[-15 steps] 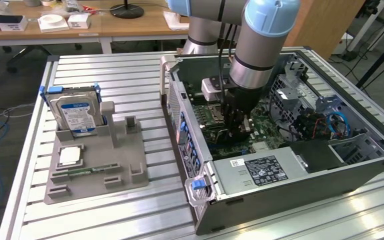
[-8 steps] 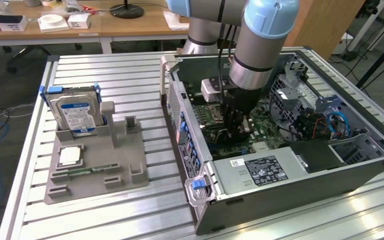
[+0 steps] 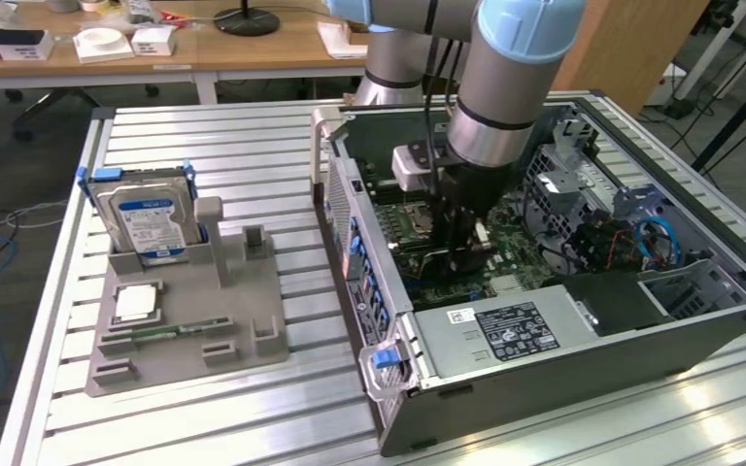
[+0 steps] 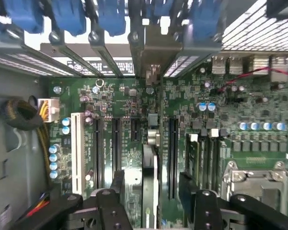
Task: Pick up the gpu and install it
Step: 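Insert the gpu into the slot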
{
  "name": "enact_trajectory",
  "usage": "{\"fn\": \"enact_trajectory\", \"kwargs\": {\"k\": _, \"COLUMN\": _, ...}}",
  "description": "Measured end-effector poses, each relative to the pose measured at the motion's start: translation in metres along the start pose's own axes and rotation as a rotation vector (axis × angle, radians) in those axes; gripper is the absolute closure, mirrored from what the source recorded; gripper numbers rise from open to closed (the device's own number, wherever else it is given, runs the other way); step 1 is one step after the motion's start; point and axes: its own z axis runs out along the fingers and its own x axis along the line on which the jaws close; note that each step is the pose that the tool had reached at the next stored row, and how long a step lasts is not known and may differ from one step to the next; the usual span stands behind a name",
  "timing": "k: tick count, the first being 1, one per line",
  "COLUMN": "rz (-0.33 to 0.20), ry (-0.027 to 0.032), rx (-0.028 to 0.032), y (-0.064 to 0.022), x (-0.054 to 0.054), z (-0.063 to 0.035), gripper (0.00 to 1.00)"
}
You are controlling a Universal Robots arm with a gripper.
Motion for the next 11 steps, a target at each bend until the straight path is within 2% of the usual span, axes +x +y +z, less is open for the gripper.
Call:
{"fn": "enact_trajectory", "kwargs": {"k": 4, "rz": 0.0, "ry": 0.0, "rx": -0.0003, "y": 0.0, "x": 0.0, "z": -0.0181, "gripper": 0.43}}
{"fn": "enact_trajectory", "kwargs": {"k": 5, "rz": 0.0, "ry": 0.0, "rx": -0.0002, "y": 0.0, "x": 0.0, "z": -0.0201, "gripper": 0.43}}
{"fn": "enact_trajectory", "kwargs": {"k": 8, "rz": 0.0, "ry": -0.0002, "rx": 0.0, "y": 0.0003, "x": 0.0, "z": -0.0201, "gripper": 0.44}}
{"fn": "enact_trajectory", "kwargs": {"k": 10, "rz": 0.0, "ry": 0.0, "rx": -0.0001, "y": 0.0003, "x": 0.0, "z": -0.0202, "gripper": 0.57}}
{"fn": "enact_trajectory", "kwargs": {"k": 11, "rz": 0.0, "ry": 0.0, "rx": -0.0001, "y": 0.0004, "x": 0.0, "z": -0.0202, "gripper": 0.57}}
